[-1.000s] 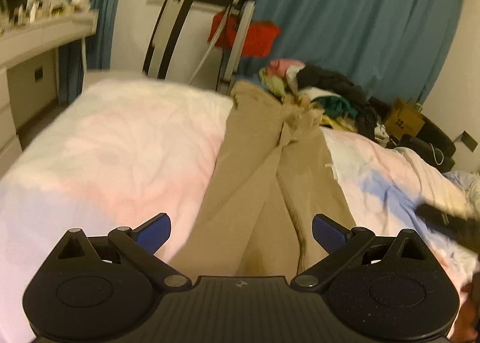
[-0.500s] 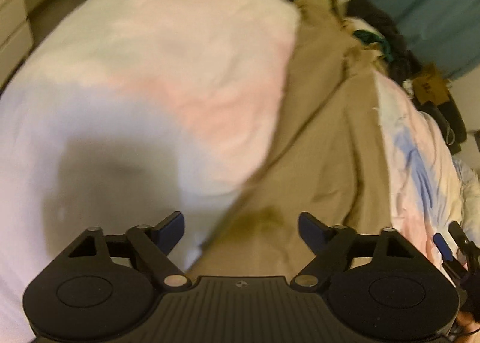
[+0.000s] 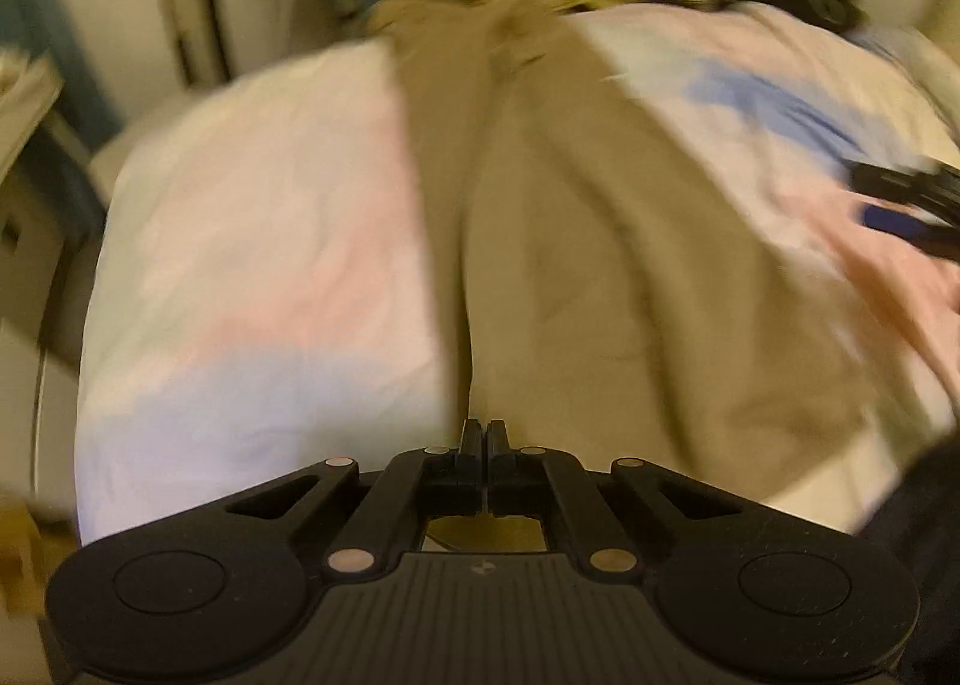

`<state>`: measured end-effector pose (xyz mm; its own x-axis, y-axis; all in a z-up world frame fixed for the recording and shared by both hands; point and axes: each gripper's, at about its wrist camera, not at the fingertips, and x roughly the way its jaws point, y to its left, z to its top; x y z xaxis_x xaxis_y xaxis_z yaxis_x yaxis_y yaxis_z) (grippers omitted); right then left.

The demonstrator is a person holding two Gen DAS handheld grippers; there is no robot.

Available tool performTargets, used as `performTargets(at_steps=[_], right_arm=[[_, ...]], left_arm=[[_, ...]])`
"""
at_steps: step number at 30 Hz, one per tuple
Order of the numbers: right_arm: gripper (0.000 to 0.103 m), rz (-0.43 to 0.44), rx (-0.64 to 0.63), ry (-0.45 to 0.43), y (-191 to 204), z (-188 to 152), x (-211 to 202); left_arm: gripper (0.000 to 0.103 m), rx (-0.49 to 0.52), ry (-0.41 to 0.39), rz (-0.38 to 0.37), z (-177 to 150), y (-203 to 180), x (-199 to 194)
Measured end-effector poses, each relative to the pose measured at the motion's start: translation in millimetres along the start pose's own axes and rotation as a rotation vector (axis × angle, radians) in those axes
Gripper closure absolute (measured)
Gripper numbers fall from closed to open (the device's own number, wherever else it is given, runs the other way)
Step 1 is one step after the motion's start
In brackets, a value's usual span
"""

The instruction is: Fold clothes

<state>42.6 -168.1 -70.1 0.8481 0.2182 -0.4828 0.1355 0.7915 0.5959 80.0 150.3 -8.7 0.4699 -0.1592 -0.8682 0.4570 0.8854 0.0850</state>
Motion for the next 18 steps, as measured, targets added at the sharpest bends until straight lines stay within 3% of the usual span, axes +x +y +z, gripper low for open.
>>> performTargets(at_steps=[6, 12, 18], right_arm=[[0.021, 0.006, 0.021, -0.001, -2, 0, -2], [0.021, 0.007, 0.014, 0.0, -3, -1, -4], [0.021, 0.016, 0.015, 0.001, -2, -1, -4]], left_arm=[[0.102, 0.178, -0.096, 0.024, -10, -73, -20], [0.102, 0.164, -0.072, -0.047, -12, -116, 5], [0.102, 0.064, 0.028, -0.115, -21, -117, 49]])
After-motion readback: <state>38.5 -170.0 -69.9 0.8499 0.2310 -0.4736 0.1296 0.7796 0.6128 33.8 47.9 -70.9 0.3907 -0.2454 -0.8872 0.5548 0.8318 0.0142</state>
